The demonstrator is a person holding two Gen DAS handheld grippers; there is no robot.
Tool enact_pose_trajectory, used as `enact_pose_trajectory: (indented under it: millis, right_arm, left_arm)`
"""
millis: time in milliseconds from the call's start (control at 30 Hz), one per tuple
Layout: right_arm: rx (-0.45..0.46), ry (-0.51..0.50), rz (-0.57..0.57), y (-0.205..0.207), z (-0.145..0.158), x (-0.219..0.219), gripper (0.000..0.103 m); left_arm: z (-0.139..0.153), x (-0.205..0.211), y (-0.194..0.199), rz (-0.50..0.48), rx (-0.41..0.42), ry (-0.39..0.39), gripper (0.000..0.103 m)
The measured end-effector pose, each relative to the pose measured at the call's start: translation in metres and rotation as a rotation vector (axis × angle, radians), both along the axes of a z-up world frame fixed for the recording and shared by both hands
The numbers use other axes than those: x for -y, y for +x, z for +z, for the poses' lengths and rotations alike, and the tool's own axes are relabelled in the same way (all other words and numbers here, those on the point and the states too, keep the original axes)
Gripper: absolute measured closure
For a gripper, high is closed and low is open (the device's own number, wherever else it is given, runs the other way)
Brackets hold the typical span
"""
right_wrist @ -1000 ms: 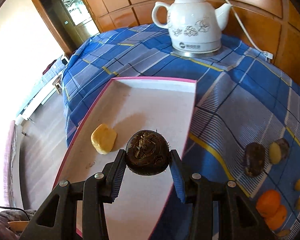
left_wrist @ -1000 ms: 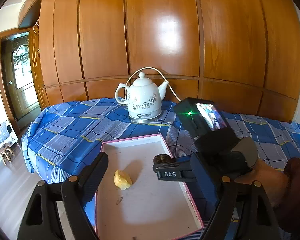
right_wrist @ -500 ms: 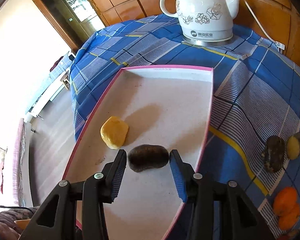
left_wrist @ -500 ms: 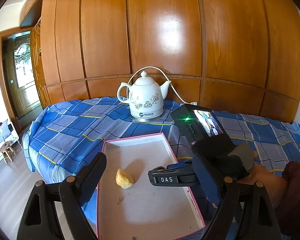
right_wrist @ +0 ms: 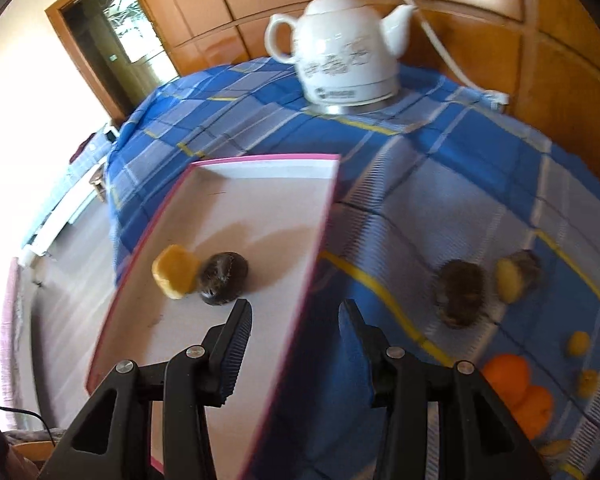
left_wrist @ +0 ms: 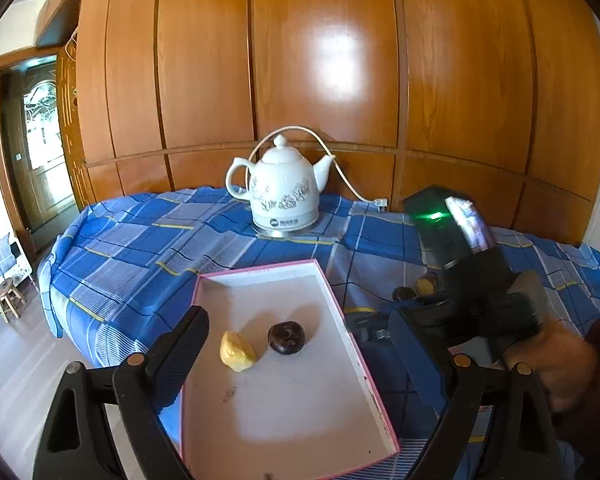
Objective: Organize fruits
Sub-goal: 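Lower the dark round fruit beside the yellow fruit and open the right gripper, then withdraw the right gripper from the tray while the left gripper moves toward the orange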
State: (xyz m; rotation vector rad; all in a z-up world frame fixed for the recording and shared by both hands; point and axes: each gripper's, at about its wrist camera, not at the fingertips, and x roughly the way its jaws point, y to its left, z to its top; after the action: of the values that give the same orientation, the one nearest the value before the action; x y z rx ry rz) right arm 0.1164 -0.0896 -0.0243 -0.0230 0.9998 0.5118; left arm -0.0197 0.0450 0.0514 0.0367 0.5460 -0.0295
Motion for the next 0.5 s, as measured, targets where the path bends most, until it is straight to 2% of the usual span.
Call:
enact_pose_trajectory:
  millis: [333,500]
  right_arm:
    - [0.120,-0.164,-0.060,-0.026,0.015,0.055,0.057]
    - [0.131,-0.191,-0.114,-0.038,0.019,0.092,0.057]
  left_arm:
    - [-0.027,0.018,0.020,-0.051,-0.109,-0.027,0.011]
    - [-0.038,0.031,0.029,-0.093,-0.160,-0.035,0.011]
